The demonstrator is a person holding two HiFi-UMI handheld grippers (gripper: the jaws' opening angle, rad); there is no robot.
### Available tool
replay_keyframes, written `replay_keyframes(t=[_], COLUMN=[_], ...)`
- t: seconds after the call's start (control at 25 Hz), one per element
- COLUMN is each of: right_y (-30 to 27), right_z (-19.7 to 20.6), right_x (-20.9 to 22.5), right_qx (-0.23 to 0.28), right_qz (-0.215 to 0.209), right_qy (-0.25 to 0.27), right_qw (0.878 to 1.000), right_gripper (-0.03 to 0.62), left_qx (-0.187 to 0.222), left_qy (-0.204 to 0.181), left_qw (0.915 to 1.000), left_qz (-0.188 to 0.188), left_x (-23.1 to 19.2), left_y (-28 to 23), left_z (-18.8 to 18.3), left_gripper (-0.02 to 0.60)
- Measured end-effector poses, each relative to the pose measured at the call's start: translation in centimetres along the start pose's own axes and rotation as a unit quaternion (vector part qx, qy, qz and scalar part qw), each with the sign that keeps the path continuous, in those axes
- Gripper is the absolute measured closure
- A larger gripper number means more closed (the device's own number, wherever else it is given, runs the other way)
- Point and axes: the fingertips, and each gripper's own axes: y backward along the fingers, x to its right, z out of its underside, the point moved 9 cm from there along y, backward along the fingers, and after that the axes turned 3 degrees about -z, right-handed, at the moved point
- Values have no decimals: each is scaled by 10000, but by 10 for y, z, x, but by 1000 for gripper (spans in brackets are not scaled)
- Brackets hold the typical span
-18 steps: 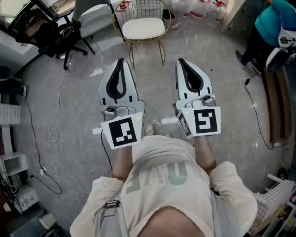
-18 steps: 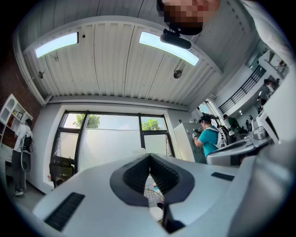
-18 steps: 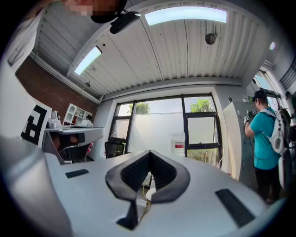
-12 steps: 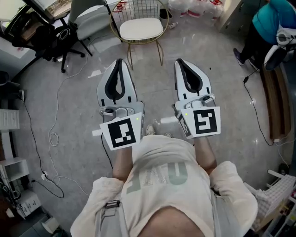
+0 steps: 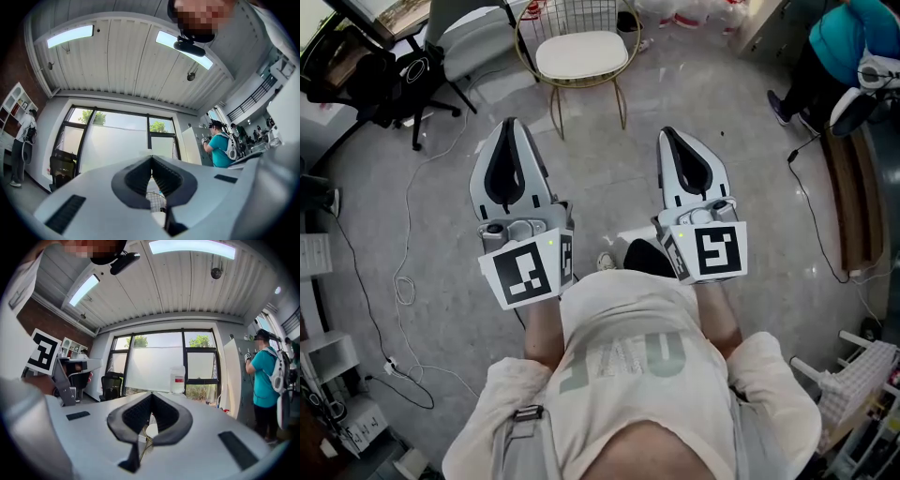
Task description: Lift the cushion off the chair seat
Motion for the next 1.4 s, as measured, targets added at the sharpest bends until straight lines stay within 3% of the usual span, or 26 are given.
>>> replay_keyframes(t=[0.28, 0.56, 0.72, 0.96, 1.12, 1.4], right_y=[-31, -102, -171, -288, -368, -452], right_z=[18, 48, 54, 46, 41, 49], right_x=[14, 50, 79, 135, 172, 201], right_qx=[26, 59, 141, 298, 380, 195], right_qz=[-78, -121, -319, -635, -720, -683], right_qy=[-329, -126, -262, -413, -243, -414], right_qw=[9994, 9998, 9990, 9967, 9964, 9966], right_gripper=[577, 577, 577, 577, 577, 577], left_qx=[-108, -167, -99, -20, 118, 117], left_qy=[-24, -123, -254, -152, -105, 54], left_qw=[9999, 9995, 9991, 9999, 9997, 9996], left_qz=[-22, 247, 324, 63, -189, -271], left_x=[-19, 1, 3, -14, -24, -36], left_y=[-30, -79, -145, -268, -348, -429], left_z=[26, 63, 79, 99, 114, 133], left_gripper=[568, 568, 568, 568, 568, 568])
